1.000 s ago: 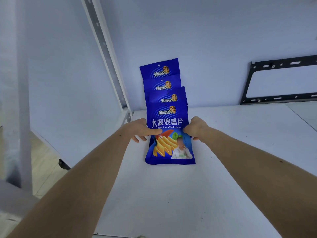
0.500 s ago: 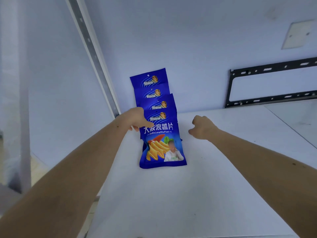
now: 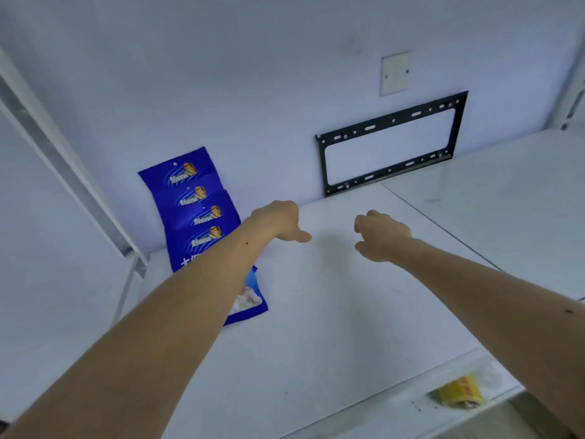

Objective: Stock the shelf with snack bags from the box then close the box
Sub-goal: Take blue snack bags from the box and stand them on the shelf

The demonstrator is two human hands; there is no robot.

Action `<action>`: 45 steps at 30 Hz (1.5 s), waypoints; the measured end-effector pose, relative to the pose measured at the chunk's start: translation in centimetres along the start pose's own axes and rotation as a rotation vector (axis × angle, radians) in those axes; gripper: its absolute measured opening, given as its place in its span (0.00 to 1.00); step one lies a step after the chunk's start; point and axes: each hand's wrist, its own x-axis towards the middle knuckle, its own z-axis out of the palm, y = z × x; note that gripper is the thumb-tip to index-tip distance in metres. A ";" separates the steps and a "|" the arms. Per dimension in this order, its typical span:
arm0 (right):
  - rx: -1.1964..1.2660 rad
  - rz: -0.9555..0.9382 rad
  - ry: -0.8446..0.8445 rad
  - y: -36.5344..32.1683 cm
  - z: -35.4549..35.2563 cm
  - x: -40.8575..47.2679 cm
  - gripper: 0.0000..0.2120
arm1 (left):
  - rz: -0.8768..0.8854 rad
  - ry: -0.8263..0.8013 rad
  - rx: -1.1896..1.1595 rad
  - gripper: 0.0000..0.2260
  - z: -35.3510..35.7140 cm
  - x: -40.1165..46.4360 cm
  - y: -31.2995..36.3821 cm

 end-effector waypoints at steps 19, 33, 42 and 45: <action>-0.014 0.279 0.064 36.6 -2.7 -15.4 0.15 | 0.391 0.011 -0.023 0.21 3.4 -0.3 39.5; -0.006 0.537 0.025 57.7 -1.0 -26.3 0.10 | 0.674 0.007 0.063 0.14 9.0 -2.1 64.5; 0.052 0.613 -0.037 69.5 -1.0 -28.6 0.17 | 0.754 -0.134 0.129 0.13 12.2 2.4 76.9; 0.028 0.648 -0.051 73.4 -1.4 -28.4 0.16 | 0.761 -0.175 0.125 0.19 12.5 4.3 81.0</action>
